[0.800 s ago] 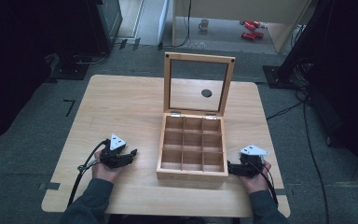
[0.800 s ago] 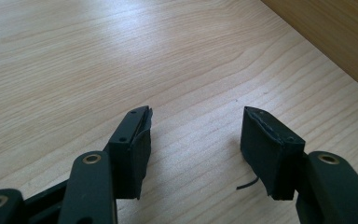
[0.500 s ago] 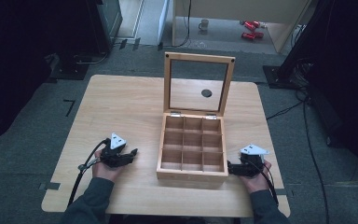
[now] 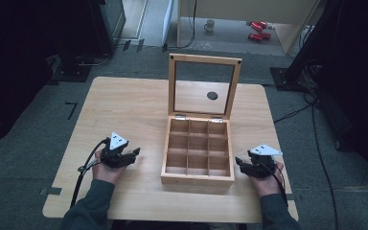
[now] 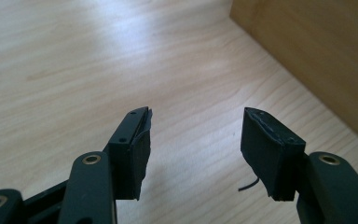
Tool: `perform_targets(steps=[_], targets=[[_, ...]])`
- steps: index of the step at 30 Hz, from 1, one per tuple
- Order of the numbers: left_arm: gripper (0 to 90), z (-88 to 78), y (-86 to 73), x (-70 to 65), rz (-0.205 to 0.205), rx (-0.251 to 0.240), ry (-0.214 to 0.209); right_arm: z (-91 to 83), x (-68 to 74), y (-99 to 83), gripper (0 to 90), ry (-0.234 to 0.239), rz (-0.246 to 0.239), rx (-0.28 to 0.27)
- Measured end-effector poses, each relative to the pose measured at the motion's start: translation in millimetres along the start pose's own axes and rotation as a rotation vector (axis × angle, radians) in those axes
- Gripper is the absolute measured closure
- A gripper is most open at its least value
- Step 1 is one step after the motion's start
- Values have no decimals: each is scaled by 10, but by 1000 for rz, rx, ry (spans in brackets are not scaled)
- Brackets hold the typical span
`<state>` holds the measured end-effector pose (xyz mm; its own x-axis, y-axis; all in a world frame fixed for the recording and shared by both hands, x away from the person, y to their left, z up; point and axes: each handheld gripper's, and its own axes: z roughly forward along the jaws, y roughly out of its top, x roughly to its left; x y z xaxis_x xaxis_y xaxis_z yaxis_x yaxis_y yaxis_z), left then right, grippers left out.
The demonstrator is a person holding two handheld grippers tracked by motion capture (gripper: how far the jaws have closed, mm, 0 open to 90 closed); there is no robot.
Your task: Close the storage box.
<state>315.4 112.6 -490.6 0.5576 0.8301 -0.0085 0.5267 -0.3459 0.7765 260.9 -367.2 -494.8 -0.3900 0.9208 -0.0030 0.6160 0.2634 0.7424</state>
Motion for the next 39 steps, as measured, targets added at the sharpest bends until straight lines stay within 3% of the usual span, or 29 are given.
perform_targets(steps=[7, 18, 24, 30, 31, 35, 39], targets=[[434, -51, 196, 25, 3, -41, -10, -98, -58, 218, 410, 6, -16, -40], [472, -90, 540, 108, -31, -91, -62, -193, -179, 533, 421, -8, -16, -72], [549, -97, 682, 125, -48, -126, -77, -159, -210, 686, 497, 25, -10, -97], [561, -59, 773, 128, -46, -141, -93, -107, -209, 802, 533, 49, -10, -105], [559, -39, 806, 125, -28, -134, -91, -95, -212, 856, 537, 55, -7, -117], [558, 7, 855, 120, -20, -139, -108, -64, -170, 970, 526, 17, -43, -115], [560, 25, 899, 109, 3, -145, -97, -44, -166, 1101, 510, 14, -37, -143]])
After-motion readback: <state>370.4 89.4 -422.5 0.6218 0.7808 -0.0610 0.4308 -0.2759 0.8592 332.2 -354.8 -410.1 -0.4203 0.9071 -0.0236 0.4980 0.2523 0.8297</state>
